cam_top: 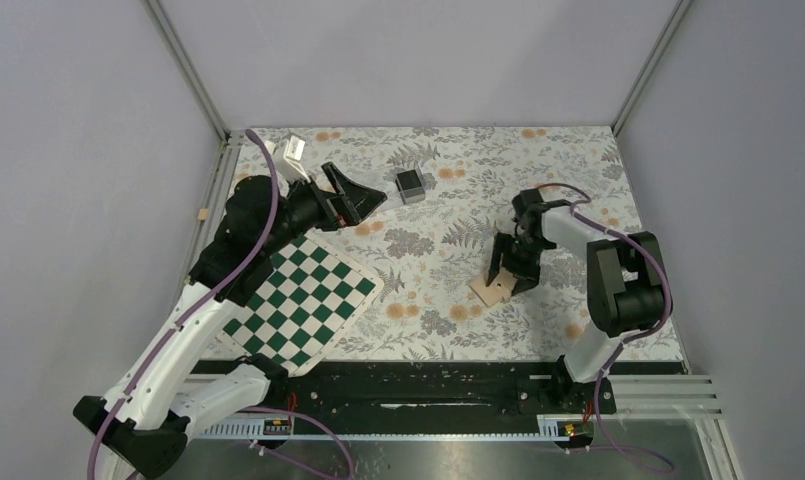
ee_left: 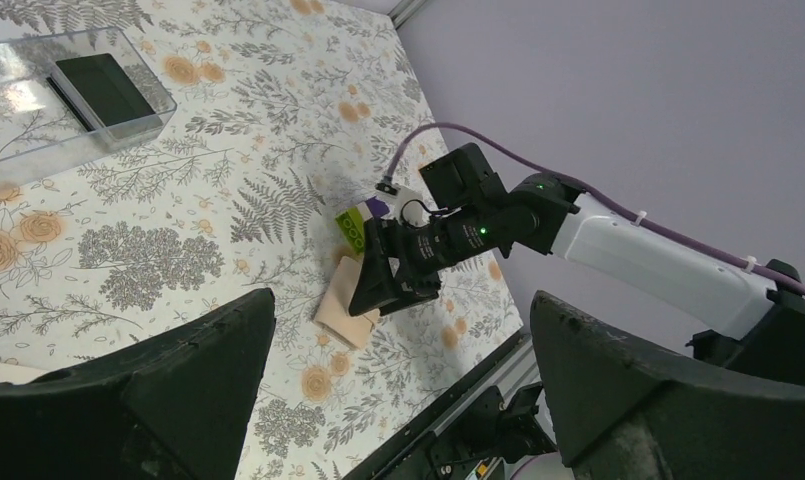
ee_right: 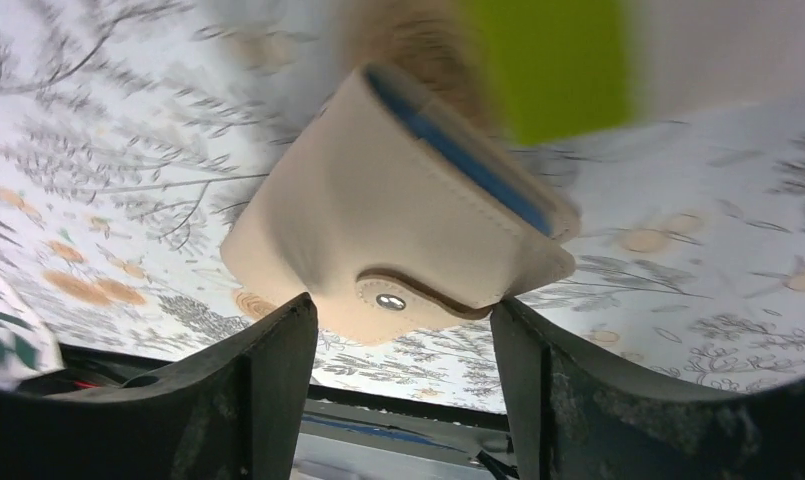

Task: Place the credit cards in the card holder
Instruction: Move the card holder to the center of the board.

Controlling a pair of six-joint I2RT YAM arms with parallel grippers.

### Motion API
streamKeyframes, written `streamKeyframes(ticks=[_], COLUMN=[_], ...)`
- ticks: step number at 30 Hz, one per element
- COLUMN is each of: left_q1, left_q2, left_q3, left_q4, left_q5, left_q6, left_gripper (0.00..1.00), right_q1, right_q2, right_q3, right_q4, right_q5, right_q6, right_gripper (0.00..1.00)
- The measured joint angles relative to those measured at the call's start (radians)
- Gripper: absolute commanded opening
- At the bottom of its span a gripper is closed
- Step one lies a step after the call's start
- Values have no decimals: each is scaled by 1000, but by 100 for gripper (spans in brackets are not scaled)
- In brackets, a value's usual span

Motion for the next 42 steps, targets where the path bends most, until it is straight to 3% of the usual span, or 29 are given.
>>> streamKeyframes(ticks=[6,12,17,23,26,29,34,37,42], left_q1=[0,0,0,0,1,5,8,8,8], left_q2=[64,103,113,117,116,116,139,196,309], left_q3=[-7,-35,-53,-70,-79,-88,-89,-89,-98], left_q4=[1,-11,-13,-13,-12,-14,-13,-14,-19], left_q5=[10,21,20,19,19,19,22,38,79], left_q6=[0,0,-5,-15,-18,-23,-31,-38,-47], left_gripper=[99,99,99,99,99,99,99,99,99], right_q1=[212,370,459,489,501,527,533,505,341], right_q2=[79,100,98,44,-4,-59,-116,-143,-183], right_q3=[121,140,161,159,146,130,105,81,18], right_q4=[-59,-92,-95,-85,-75,-70,-78,-80,-69], right_q5=[87,142,159,177,189,195,256,272,245], right_q6=[-79,-151,-203,-230,-239,-243,-175,-121,-55], right_gripper=[69,68,44,35,20,29,56,63,64])
